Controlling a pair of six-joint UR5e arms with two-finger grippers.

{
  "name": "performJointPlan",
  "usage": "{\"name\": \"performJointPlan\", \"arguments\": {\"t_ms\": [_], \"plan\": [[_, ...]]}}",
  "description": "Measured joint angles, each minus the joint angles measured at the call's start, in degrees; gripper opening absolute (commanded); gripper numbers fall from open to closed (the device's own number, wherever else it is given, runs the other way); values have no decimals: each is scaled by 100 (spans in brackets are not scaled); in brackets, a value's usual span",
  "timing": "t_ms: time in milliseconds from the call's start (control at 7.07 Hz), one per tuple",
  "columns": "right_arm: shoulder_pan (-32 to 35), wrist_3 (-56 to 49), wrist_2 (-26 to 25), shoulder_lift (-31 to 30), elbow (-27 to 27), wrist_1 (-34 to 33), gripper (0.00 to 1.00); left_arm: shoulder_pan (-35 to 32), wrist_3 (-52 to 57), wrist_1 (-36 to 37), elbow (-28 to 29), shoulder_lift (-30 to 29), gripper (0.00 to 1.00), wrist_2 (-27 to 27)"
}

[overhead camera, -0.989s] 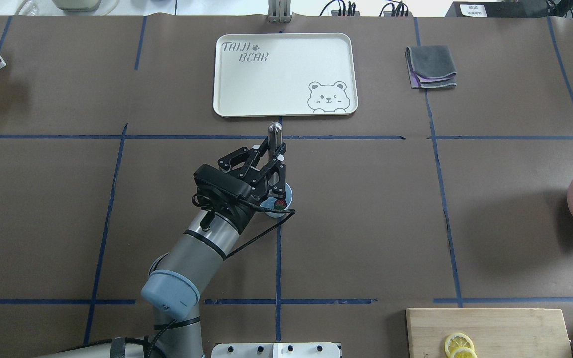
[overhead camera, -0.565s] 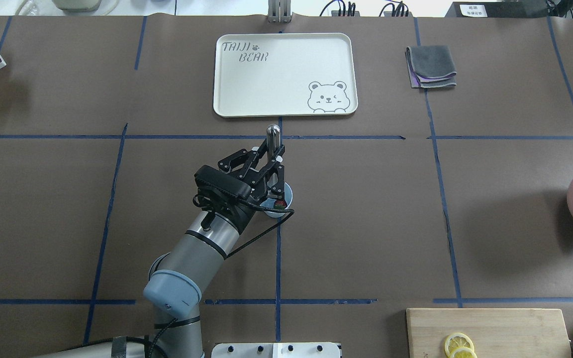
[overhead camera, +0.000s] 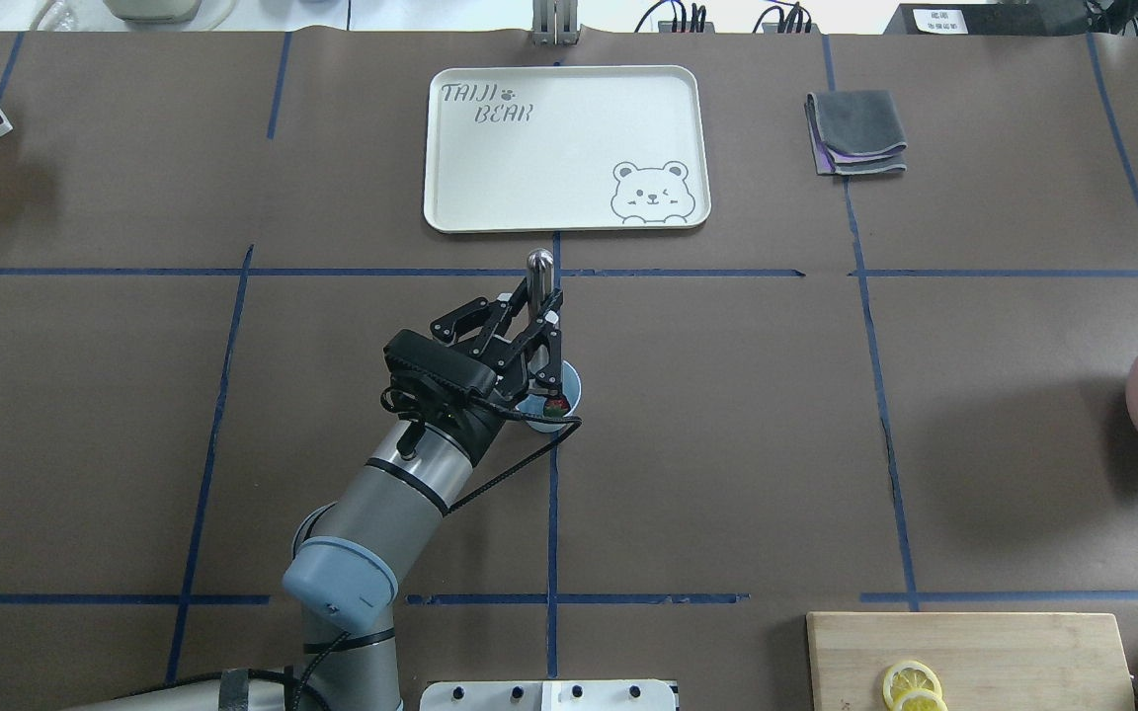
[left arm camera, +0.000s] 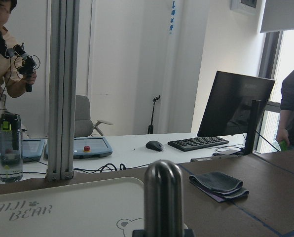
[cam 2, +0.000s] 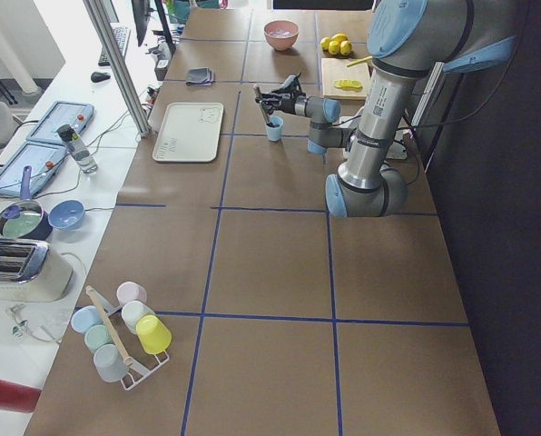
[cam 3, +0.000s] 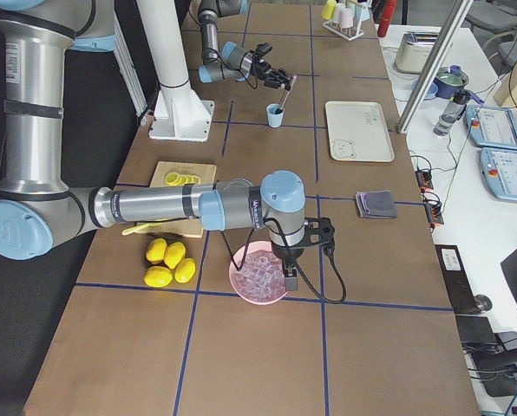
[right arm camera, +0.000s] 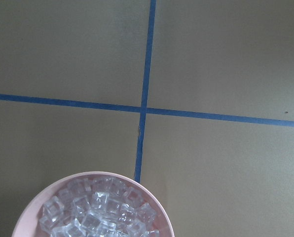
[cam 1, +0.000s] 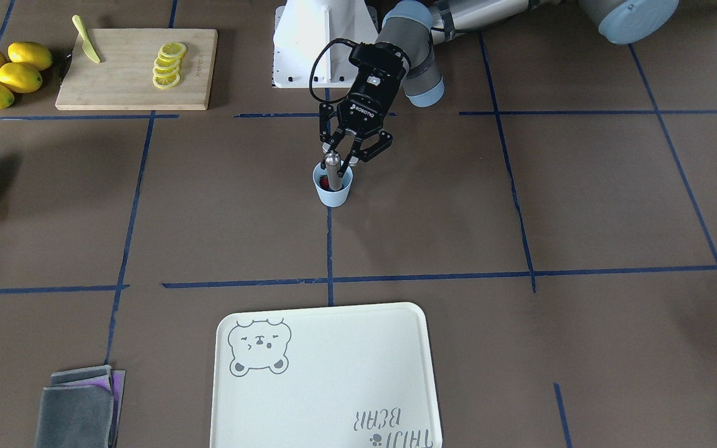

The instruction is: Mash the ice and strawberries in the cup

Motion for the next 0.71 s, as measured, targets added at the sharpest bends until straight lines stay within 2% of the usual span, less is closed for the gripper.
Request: {"name": "performJointPlan", "arguments": {"t_ms": [707], "plan": [[0, -6, -5, -7, -6, -1, 100, 8, 6, -11, -97, 10, 0, -6]]}}
